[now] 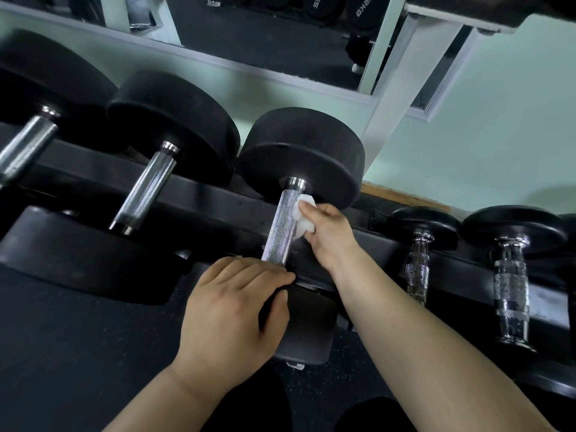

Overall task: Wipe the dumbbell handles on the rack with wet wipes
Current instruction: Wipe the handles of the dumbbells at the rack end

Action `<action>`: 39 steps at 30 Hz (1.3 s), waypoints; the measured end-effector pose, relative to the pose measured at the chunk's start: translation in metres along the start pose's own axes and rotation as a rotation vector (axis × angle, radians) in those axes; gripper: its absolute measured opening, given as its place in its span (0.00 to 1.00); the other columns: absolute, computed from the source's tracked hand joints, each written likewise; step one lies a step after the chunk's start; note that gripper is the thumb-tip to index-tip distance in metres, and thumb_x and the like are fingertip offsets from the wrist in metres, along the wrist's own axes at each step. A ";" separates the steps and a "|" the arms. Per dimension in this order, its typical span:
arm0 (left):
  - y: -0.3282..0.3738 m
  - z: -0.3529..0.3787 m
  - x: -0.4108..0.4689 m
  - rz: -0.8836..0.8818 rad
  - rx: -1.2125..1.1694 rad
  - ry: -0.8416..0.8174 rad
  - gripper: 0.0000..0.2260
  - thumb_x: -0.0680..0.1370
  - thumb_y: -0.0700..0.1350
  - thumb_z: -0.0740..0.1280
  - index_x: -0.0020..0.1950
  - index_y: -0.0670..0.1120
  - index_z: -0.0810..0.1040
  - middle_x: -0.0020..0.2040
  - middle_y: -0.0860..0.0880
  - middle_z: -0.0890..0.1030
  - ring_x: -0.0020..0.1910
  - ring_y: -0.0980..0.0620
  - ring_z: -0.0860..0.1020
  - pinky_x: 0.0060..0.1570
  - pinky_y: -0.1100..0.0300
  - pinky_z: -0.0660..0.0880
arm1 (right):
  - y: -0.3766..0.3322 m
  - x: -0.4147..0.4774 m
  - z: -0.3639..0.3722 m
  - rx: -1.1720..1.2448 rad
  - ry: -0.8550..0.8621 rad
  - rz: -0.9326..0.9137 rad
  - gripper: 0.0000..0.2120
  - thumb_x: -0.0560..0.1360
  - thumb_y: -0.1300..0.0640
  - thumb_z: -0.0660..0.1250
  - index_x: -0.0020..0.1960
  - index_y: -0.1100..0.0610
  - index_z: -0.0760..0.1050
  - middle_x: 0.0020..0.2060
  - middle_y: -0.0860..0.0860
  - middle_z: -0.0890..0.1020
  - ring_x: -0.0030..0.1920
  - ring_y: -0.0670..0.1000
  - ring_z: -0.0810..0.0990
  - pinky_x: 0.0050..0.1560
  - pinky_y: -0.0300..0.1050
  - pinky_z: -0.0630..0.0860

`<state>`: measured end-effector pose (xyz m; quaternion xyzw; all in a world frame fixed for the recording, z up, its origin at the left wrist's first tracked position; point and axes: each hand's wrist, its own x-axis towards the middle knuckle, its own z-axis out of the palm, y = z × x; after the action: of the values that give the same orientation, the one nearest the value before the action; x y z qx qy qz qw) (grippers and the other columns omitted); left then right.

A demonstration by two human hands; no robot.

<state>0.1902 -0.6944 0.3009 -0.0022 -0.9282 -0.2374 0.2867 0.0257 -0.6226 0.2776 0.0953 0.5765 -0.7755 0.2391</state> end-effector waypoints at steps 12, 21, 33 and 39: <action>-0.001 0.000 -0.001 0.002 0.004 0.003 0.12 0.72 0.45 0.60 0.43 0.46 0.83 0.41 0.54 0.83 0.45 0.57 0.76 0.50 0.62 0.70 | -0.004 -0.006 -0.001 -0.125 0.014 0.034 0.12 0.73 0.65 0.66 0.34 0.57 0.66 0.28 0.51 0.76 0.29 0.47 0.75 0.32 0.39 0.72; -0.001 0.000 -0.001 0.004 0.010 -0.017 0.12 0.72 0.45 0.60 0.44 0.47 0.83 0.42 0.54 0.83 0.43 0.55 0.79 0.49 0.59 0.71 | 0.003 -0.043 -0.019 -0.831 -0.210 -0.046 0.11 0.69 0.60 0.72 0.33 0.54 0.70 0.26 0.47 0.71 0.28 0.44 0.67 0.27 0.32 0.63; 0.000 0.001 -0.001 0.001 0.007 0.001 0.12 0.72 0.45 0.60 0.44 0.46 0.83 0.42 0.54 0.83 0.44 0.58 0.75 0.50 0.63 0.69 | 0.012 -0.011 -0.022 -1.294 -0.420 -1.297 0.11 0.70 0.59 0.61 0.40 0.63 0.81 0.46 0.57 0.84 0.49 0.55 0.82 0.53 0.40 0.71; -0.001 0.001 -0.001 -0.003 0.006 0.015 0.12 0.72 0.45 0.60 0.43 0.46 0.83 0.41 0.55 0.83 0.44 0.58 0.76 0.50 0.62 0.70 | -0.020 0.008 -0.003 -1.406 -0.343 -1.318 0.12 0.67 0.61 0.58 0.39 0.64 0.80 0.41 0.57 0.84 0.43 0.55 0.83 0.47 0.39 0.72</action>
<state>0.1899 -0.6941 0.2993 0.0019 -0.9266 -0.2352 0.2933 0.0087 -0.6171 0.2899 -0.5242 0.8024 -0.2368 -0.1591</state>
